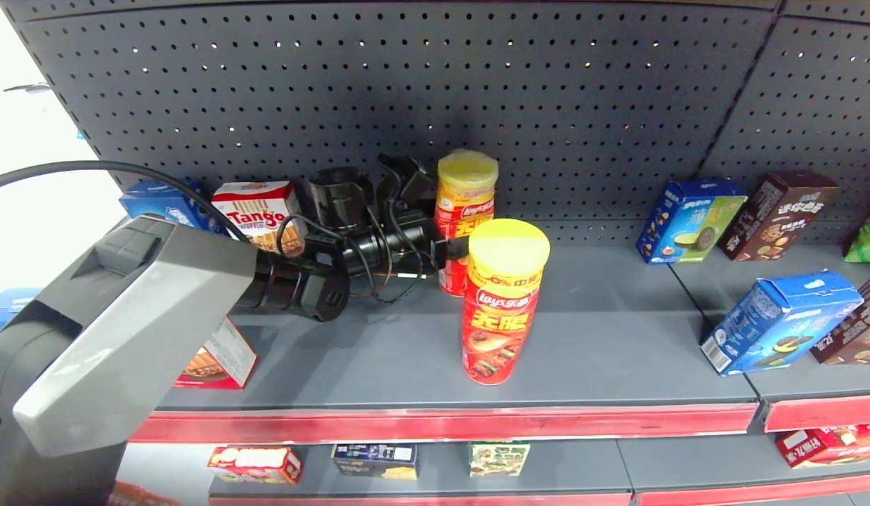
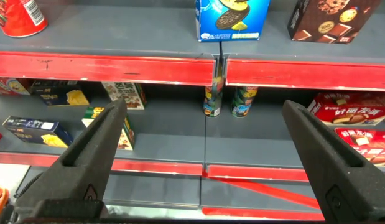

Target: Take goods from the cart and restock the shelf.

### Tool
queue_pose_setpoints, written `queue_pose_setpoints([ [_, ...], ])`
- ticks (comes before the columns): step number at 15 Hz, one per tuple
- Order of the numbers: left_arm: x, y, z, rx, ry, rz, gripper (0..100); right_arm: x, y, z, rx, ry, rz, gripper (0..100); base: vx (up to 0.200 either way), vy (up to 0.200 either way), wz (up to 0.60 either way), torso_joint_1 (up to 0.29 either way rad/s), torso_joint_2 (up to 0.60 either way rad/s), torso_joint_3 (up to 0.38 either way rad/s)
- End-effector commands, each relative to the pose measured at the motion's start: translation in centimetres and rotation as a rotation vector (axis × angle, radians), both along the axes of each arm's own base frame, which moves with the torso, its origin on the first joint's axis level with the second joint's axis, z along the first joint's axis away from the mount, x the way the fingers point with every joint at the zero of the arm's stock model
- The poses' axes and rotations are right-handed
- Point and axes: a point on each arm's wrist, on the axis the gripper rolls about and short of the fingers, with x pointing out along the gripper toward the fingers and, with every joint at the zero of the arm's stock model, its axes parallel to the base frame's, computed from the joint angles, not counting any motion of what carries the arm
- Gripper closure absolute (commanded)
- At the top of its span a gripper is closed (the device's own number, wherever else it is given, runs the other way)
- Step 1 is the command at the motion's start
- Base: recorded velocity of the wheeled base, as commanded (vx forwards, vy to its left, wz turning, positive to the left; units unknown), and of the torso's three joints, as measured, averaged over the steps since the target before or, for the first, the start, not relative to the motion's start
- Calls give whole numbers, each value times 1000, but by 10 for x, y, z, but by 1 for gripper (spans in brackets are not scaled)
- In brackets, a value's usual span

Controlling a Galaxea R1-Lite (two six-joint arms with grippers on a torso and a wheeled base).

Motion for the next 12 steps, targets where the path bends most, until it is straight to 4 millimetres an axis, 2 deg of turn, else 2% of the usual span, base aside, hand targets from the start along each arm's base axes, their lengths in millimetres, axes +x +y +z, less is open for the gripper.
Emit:
queue_pose_setpoints([
  [1,-1,6,2,2,5,18,0,0,0,0,-1,1,0,0,0,0,0,0,0,0],
  [4,-16,31,26,-2,4,96,0,0,0,0,-1,2,1,0,0,0,0,0,0,0],
  [7,-37,42,45,44,77,139,0,0,0,0,-1,1,1,0,0,0,0,0,0,0],
  [10,-48,47,43,195,74,217,0,0,0,0,-1,2,1,0,0,0,0,0,0,0],
  [12,-48,48,39,239,54,254,0,0,0,0,-1,1,1,0,0,0,0,0,0,0],
])
